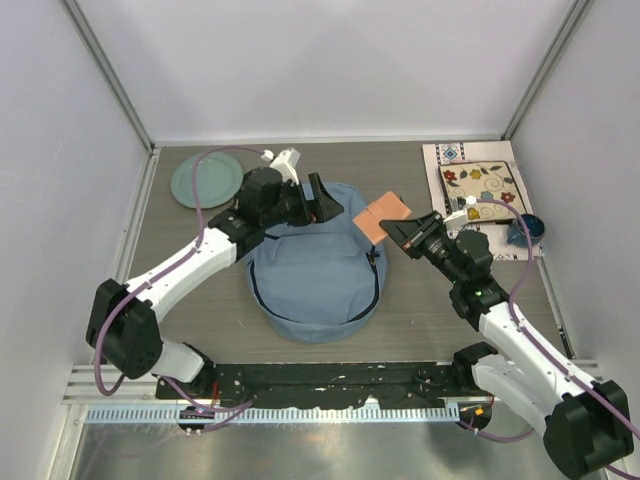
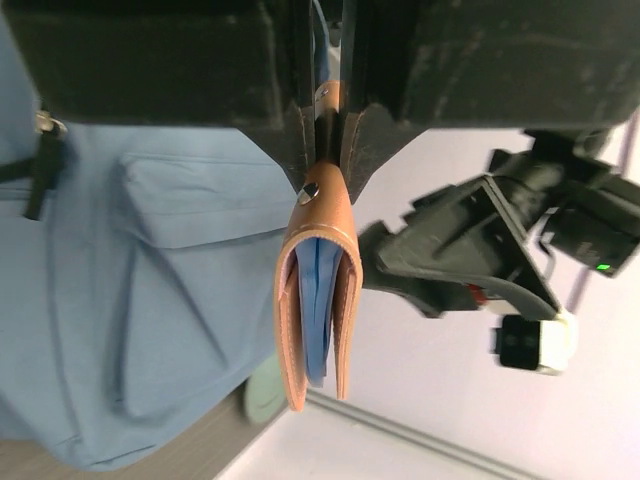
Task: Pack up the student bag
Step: Pick up the personal item from the center of the board, then place the personal item in the student bag.
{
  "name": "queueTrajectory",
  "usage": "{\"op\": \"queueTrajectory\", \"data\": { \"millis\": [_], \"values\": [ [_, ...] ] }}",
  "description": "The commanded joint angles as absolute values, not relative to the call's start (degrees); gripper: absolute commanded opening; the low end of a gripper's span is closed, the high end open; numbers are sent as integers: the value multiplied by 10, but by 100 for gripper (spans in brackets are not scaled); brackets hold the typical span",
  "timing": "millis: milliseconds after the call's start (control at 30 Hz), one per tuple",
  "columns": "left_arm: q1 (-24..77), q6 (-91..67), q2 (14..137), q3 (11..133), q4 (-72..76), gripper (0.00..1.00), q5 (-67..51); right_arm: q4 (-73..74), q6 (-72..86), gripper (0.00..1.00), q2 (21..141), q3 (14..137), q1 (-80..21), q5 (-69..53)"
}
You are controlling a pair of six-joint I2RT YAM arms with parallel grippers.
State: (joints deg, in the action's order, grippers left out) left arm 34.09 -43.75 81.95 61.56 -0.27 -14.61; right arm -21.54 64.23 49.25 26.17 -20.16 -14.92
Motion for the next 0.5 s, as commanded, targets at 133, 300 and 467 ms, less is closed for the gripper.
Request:
{"op": "queueTrajectory", "data": {
  "millis": [133, 300, 467],
  "values": [
    [338, -263, 857, 753, -245, 88, 26, -120, 571, 1, 456, 296, -203, -85],
    [340, -225, 904, 790, -284, 85, 34, -124, 575, 1, 459, 292, -203, -88],
    [349, -217, 916, 793, -300, 83, 39, -122, 574, 1, 460, 291, -203, -87]
  ]
}}
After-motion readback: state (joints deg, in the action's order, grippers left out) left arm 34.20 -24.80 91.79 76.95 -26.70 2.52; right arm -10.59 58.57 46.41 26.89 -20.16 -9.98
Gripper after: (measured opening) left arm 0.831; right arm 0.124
